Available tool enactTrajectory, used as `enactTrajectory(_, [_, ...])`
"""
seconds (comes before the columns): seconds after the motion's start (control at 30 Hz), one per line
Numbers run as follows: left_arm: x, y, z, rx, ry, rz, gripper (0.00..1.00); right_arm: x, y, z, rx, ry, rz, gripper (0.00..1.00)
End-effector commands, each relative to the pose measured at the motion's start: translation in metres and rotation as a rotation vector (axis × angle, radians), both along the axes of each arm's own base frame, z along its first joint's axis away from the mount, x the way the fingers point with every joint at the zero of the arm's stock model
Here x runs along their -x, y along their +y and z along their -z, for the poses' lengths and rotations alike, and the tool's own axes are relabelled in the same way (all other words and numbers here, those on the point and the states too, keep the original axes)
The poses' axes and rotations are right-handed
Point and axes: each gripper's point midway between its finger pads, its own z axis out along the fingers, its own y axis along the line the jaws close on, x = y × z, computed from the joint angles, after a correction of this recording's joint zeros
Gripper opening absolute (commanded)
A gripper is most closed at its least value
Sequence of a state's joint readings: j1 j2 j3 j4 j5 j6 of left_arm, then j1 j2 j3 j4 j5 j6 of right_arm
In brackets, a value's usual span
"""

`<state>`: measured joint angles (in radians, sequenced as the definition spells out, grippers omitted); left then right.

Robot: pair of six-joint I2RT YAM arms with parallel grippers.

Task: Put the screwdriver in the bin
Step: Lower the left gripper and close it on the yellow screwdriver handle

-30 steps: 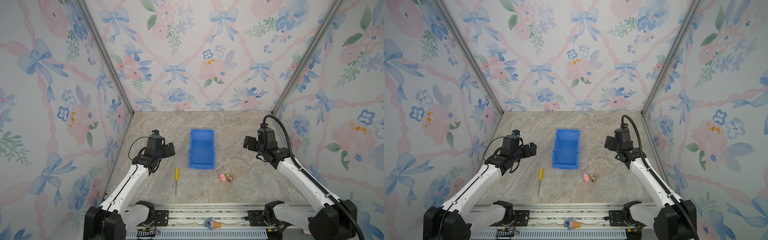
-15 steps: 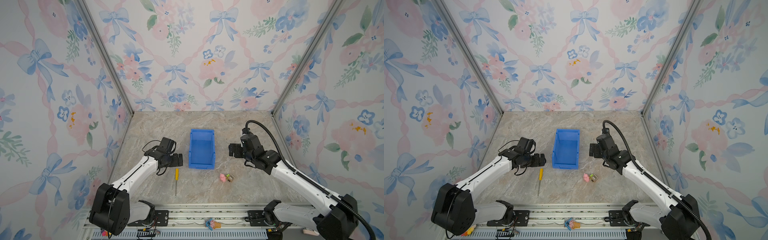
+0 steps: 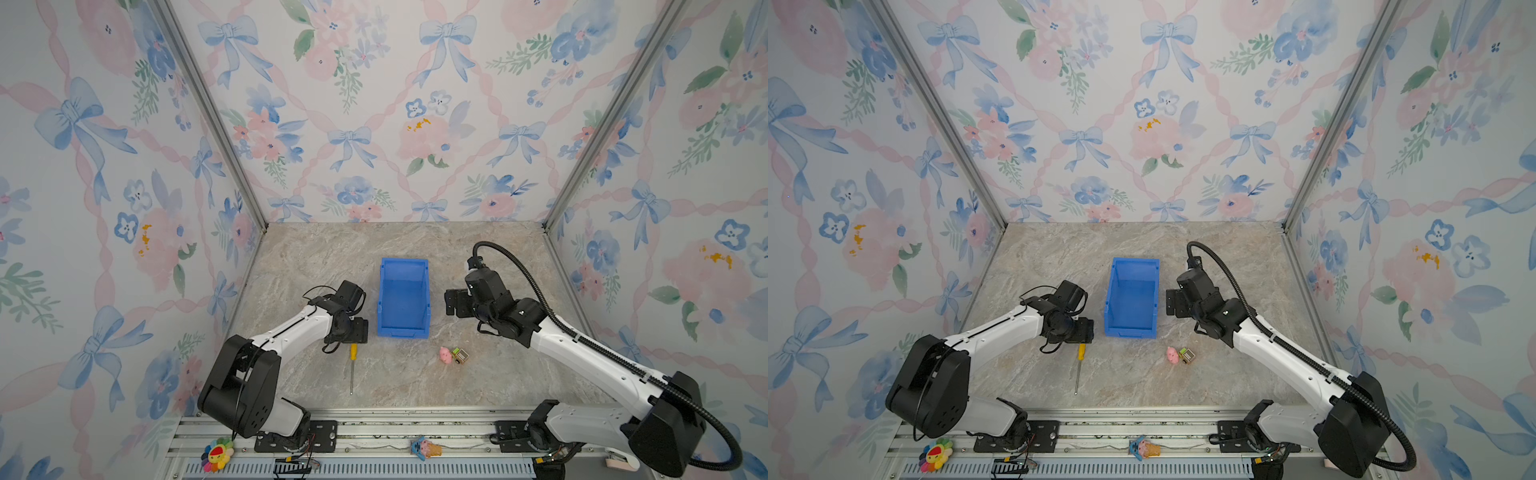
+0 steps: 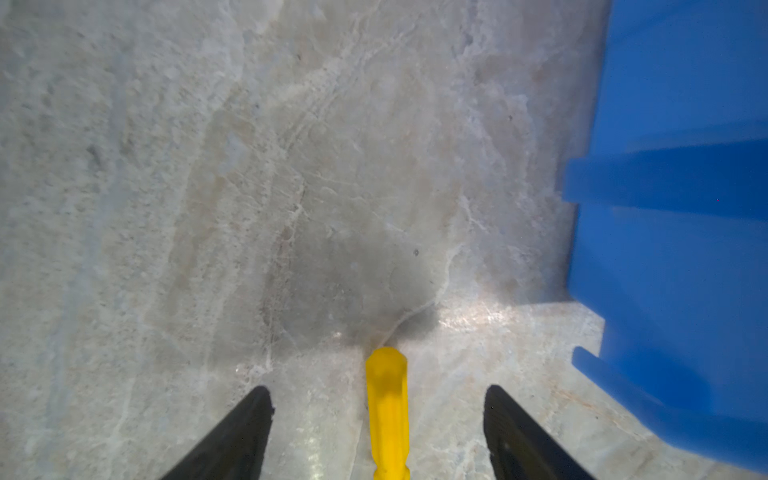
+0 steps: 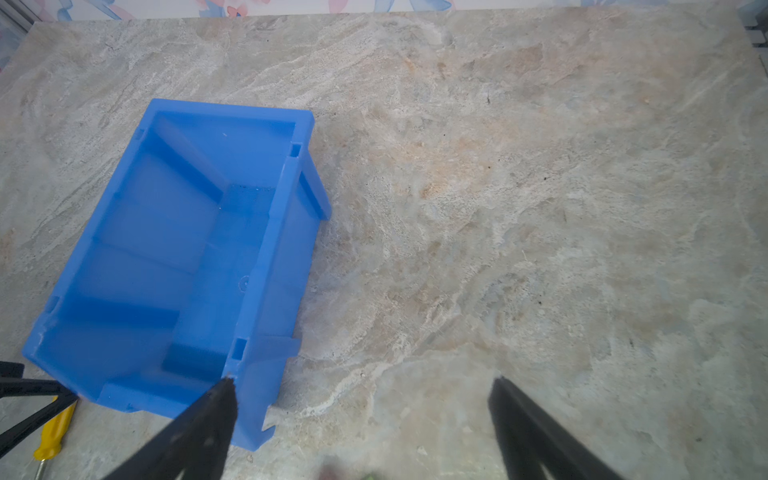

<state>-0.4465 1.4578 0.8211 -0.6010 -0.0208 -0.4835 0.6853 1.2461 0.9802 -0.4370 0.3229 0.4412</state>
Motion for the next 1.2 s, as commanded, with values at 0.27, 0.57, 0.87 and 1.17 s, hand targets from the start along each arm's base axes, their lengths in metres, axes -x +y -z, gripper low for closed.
enactTrajectory(0.27, [0.017,0.012,0.027,-0.120,0.070,0.007,0.47,-0.014,0.017,-0.010,-0.012,-0.031,-0.012,0.97])
enactTrajectory(0.57, [0.021,0.013,0.032,-0.145,0.075,-0.009,0.26,-0.013,0.016,-0.014,0.001,-0.041,-0.010,0.97])
enactTrajectory(0.87, [0.016,0.011,0.021,-0.120,0.030,-0.026,0.02,-0.014,0.014,-0.022,0.017,-0.053,-0.010,0.97])
enactTrajectory(1.17, [-0.014,0.007,-0.044,-0.089,-0.161,-0.036,0.00,-0.018,0.016,-0.033,-0.003,-0.071,-0.003,0.97])
